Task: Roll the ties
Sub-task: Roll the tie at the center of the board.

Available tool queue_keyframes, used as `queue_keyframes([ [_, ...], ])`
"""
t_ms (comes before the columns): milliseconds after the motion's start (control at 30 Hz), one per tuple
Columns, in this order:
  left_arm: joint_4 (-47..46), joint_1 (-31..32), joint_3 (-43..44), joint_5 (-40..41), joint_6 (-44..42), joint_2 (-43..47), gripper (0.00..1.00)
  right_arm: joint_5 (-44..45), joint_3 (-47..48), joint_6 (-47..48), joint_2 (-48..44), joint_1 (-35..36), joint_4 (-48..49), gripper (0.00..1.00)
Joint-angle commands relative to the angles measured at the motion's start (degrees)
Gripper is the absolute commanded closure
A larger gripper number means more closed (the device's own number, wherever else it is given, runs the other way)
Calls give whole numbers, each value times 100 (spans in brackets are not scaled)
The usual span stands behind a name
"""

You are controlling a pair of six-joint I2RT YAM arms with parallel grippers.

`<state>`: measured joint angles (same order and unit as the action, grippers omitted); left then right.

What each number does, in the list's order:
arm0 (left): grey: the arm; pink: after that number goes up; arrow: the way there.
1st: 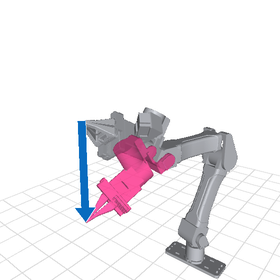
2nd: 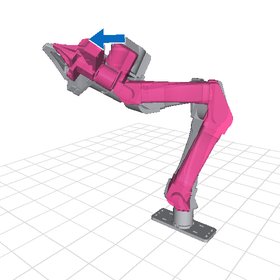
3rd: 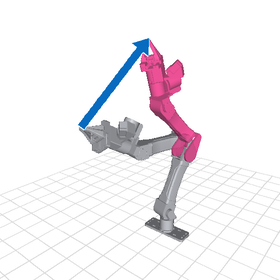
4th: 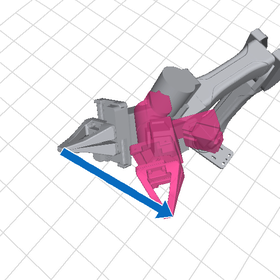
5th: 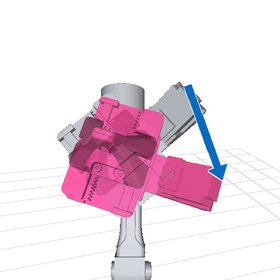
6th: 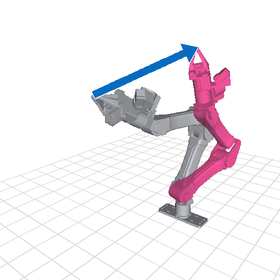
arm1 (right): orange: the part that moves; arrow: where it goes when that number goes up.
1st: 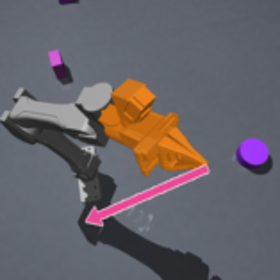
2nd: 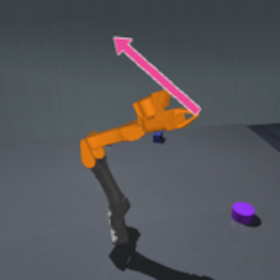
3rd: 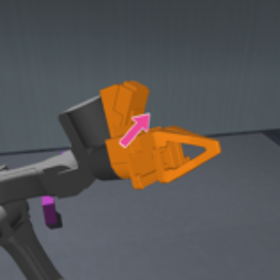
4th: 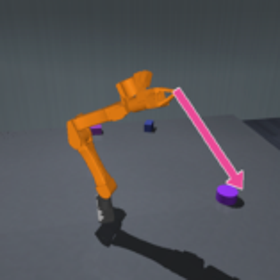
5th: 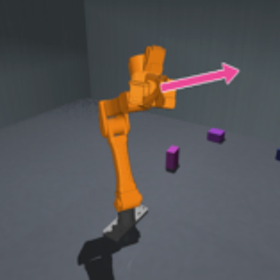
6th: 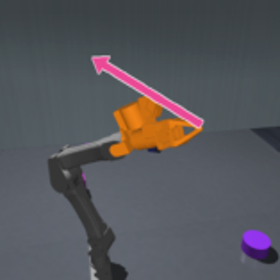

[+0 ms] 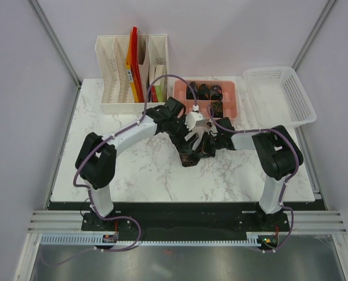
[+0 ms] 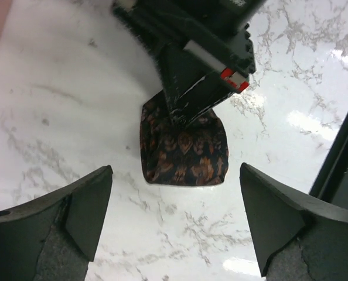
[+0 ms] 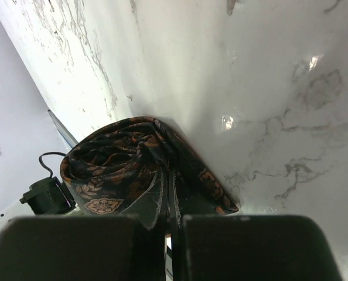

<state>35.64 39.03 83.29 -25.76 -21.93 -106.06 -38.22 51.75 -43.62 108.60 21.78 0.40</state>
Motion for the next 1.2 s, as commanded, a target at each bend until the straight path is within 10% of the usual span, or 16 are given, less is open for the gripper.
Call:
queue_keyframes([
  [0, -224, -509, -197, -263, 1725, 709, 0, 1132, -112, 371, 223, 10, -708, 100],
  [333, -250, -580, -1059, 106, 4906, 1325, 0, 1115, -218, 125, 206, 107, -454, 100],
  [500, -707, -580, -1596, 640, 5032, 1615, 1, 1071, -138, 178, 302, 116, -480, 100],
  [667, -593, -765, -1728, 783, 5831, 1536, 24, 1071, -191, -6, 373, 212, -340, 100],
  [833, -628, -738, -1859, 941, 6052, 1413, 18, 1088, -279, -209, 390, 336, -155, 100],
  [1167, -1252, -730, -1947, -848, 2206, 1720, 0, 1045, -68, 72, 469, 362, -401, 100],
])
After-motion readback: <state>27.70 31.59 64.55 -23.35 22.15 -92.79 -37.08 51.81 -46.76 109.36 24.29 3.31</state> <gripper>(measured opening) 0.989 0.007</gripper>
